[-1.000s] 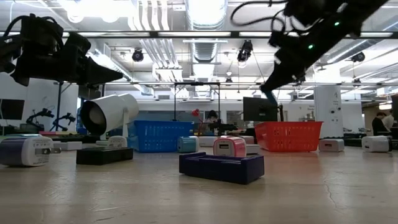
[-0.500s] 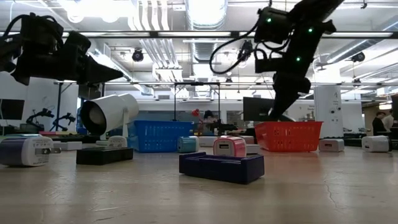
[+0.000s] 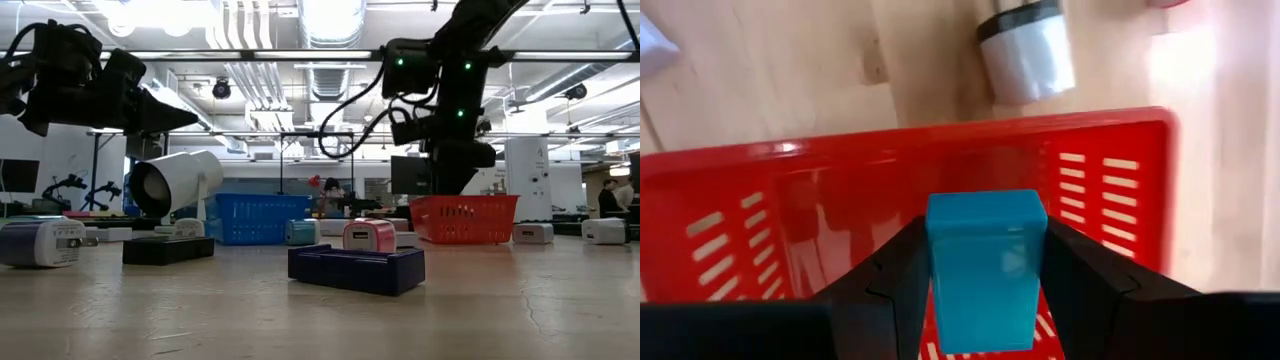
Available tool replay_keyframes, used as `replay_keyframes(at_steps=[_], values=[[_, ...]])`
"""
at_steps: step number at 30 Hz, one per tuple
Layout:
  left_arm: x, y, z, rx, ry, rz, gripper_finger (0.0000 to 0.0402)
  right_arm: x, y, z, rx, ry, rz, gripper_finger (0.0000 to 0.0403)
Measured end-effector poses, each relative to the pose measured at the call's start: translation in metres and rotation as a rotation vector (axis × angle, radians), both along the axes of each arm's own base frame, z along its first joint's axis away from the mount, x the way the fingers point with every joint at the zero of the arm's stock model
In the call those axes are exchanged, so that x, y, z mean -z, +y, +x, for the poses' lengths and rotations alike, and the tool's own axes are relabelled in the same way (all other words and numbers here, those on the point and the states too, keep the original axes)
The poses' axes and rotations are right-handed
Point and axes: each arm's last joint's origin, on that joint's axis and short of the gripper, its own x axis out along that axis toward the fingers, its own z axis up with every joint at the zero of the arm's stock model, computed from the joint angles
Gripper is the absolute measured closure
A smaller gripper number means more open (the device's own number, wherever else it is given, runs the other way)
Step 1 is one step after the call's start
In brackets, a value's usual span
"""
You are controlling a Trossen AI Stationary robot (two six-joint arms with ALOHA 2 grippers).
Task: Pick & Place Office items
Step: Put the light blue digital clock into the red bin, then put the left blue charger adapter into the blue bin
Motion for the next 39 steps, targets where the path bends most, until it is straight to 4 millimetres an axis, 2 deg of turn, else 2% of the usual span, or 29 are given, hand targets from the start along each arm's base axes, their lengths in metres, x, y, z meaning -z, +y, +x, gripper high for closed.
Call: replay_keyframes(at_steps=[7, 12, 20, 27, 31, 36, 39], values=[[0.000, 0.000, 0.000, 0.000, 0.001, 0.002, 0.0390, 0.009, -0.001, 0.010, -0.021, 0.038, 0.057, 0.0252], [0.000, 0.000, 0.000, 0.000, 0.001, 0.002, 0.0390, 0.009, -0.001, 0.011, -0.022, 0.038, 0.057, 0.0246], [0.000, 0.000, 0.000, 0.000, -0.001, -0.005, 0.0390, -0.007, 0.000, 0.004, -0.007, 0.007, 0.050, 0.0200], [0.000, 0.000, 0.000, 0.000, -0.002, -0.008, 0.0390, -0.031, 0.003, -0.006, -0.008, -0.059, 0.038, 0.0190], [0.000, 0.000, 0.000, 0.000, -0.002, -0.008, 0.0390, -0.059, 0.005, -0.015, -0.077, -0.291, -0.014, 0.0200], [0.000, 0.000, 0.000, 0.000, 0.000, -0.001, 0.0390, -0.096, 0.016, -0.038, -0.304, -0.849, -0.011, 0.0223], [0.000, 0.000, 0.000, 0.000, 0.000, -0.001, 0.0390, -0.104, 0.020, -0.062, -0.316, -1.107, -0.071, 0.0252]])
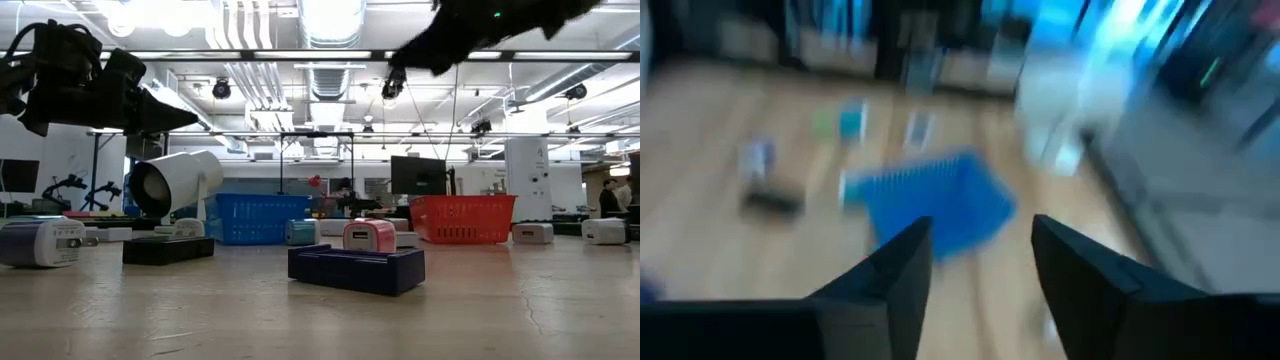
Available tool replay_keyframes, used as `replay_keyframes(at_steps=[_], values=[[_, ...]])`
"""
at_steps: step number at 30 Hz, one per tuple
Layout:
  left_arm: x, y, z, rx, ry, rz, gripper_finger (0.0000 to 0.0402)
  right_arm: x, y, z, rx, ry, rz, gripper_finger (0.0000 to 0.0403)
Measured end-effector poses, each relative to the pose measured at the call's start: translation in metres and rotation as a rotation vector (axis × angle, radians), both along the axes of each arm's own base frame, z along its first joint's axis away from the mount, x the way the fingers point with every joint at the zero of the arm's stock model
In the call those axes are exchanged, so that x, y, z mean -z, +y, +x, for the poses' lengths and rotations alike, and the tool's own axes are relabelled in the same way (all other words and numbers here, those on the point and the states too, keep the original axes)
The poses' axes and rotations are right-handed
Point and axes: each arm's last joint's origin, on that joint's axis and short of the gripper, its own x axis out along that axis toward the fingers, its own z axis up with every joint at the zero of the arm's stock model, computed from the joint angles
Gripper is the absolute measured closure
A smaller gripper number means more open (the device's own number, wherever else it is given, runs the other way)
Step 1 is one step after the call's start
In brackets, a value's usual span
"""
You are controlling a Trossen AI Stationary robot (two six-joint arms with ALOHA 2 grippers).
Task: Pick & Place Office items
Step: Put the left blue charger adapter into the blue bin
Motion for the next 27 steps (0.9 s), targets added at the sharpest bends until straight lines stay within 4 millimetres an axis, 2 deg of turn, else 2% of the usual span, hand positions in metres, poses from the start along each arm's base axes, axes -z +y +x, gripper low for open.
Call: replay_keyframes(at_steps=[4, 10, 14, 18, 27], values=[[0.000, 0.000, 0.000, 0.000, 0.000, -0.001, 0.0390, 0.009, 0.005, -0.028, -0.003, -0.236, -0.003, 0.0313], [0.000, 0.000, 0.000, 0.001, 0.000, -0.002, 0.0390, 0.048, 0.011, -0.059, -0.010, -0.410, 0.008, 0.0388], [0.000, 0.000, 0.000, 0.001, -0.001, -0.004, 0.0390, 0.061, 0.014, -0.071, -0.041, -0.434, 0.023, 0.0394], [0.000, 0.000, 0.000, 0.004, 0.000, -0.005, 0.0390, 0.060, 0.019, -0.079, -0.158, -0.480, -0.007, 0.0394], [0.001, 0.000, 0.000, 0.003, 0.000, -0.028, 0.0390, 0.070, 0.019, -0.098, -0.140, -0.539, 0.023, 0.0394]])
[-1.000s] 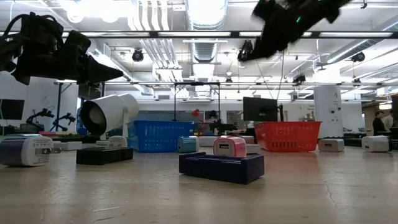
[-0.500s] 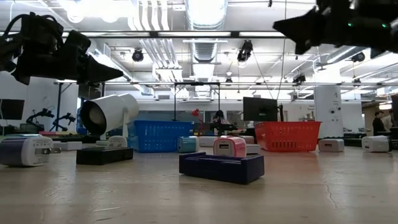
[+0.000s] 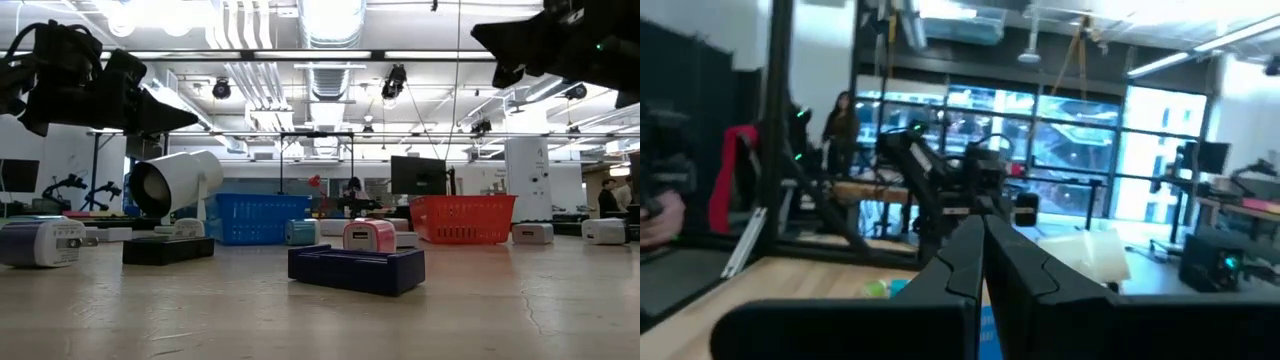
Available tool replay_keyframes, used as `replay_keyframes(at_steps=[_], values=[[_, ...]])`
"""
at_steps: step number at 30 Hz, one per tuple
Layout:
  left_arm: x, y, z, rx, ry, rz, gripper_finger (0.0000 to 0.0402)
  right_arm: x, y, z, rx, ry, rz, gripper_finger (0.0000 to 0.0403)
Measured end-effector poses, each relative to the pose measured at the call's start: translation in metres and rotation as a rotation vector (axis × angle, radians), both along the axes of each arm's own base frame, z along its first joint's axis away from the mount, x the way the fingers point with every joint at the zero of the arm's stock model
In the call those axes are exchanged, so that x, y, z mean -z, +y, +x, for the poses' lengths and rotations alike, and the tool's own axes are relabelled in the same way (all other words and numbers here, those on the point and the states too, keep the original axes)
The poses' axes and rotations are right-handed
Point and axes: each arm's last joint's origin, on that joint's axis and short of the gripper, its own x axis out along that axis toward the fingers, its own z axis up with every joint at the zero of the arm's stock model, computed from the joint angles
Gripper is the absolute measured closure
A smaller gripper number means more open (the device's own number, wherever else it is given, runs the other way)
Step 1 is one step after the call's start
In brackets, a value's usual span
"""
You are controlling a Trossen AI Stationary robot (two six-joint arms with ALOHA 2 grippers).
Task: Pick & Place Office items
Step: Put the left blue charger adapter into the blue bin
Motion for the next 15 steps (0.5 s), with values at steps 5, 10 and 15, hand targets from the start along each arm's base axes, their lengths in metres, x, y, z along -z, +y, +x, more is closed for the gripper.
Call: replay_keyframes(at_steps=[5, 10, 15], values=[[0.000, 0.000, 0.000, -0.001, -0.003, -0.014, 0.0390, 0.007, 0.000, -0.011, 0.060, -0.071, 0.007, 0.0394], [0.001, -0.001, 0.000, 0.025, -0.005, -0.057, 0.0390, 0.008, 0.000, -0.013, 0.055, -0.050, 0.020, 0.0394], [0.001, -0.002, 0.000, 0.047, -0.009, -0.075, 0.0390, 0.008, 0.000, -0.012, 0.061, -0.050, 0.009, 0.0394]])
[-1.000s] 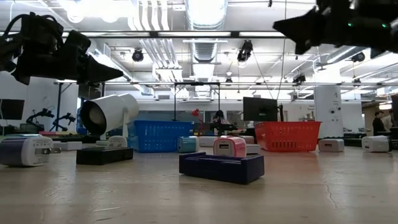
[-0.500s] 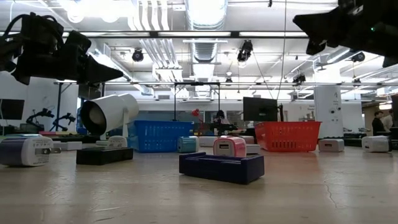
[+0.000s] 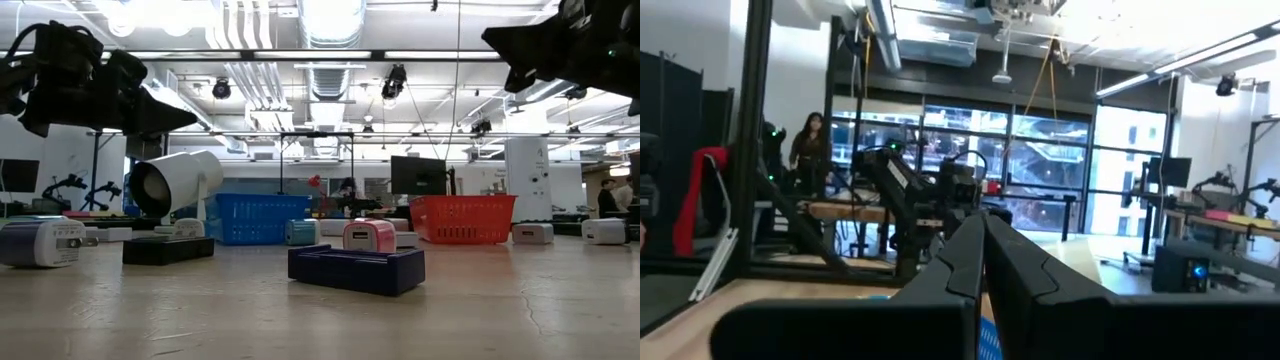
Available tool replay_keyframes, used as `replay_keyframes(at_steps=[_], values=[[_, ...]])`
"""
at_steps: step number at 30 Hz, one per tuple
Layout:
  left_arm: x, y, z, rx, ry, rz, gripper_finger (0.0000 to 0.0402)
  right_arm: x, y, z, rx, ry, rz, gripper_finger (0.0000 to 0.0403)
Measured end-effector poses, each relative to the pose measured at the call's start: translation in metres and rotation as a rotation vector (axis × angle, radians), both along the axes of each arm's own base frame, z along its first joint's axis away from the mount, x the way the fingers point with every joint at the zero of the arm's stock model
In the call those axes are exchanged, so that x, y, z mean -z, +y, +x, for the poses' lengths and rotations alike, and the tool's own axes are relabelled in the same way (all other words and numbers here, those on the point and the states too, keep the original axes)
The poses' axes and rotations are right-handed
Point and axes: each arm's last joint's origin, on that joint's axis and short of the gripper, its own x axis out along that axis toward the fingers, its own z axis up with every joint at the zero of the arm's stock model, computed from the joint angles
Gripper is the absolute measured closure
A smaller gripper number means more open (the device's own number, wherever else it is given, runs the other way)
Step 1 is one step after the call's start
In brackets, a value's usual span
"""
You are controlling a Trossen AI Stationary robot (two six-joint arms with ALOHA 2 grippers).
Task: Pick & Place Office items
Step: Put the left blue charger adapter into the blue bin
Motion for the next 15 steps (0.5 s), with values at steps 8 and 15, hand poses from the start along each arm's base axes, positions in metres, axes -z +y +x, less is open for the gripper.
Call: replay_keyframes(at_steps=[8, 15], values=[[-0.014, -0.001, 0.003, 0.066, -0.048, -0.082, 0.0397, 0.000, 0.000, 0.000, 0.003, 0.001, -0.009, 0.0394], [-0.046, -0.010, 0.019, 0.066, 0.173, -0.242, 0.0399, 0.001, 0.000, 0.000, 0.010, 0.008, -0.026, 0.0394]])
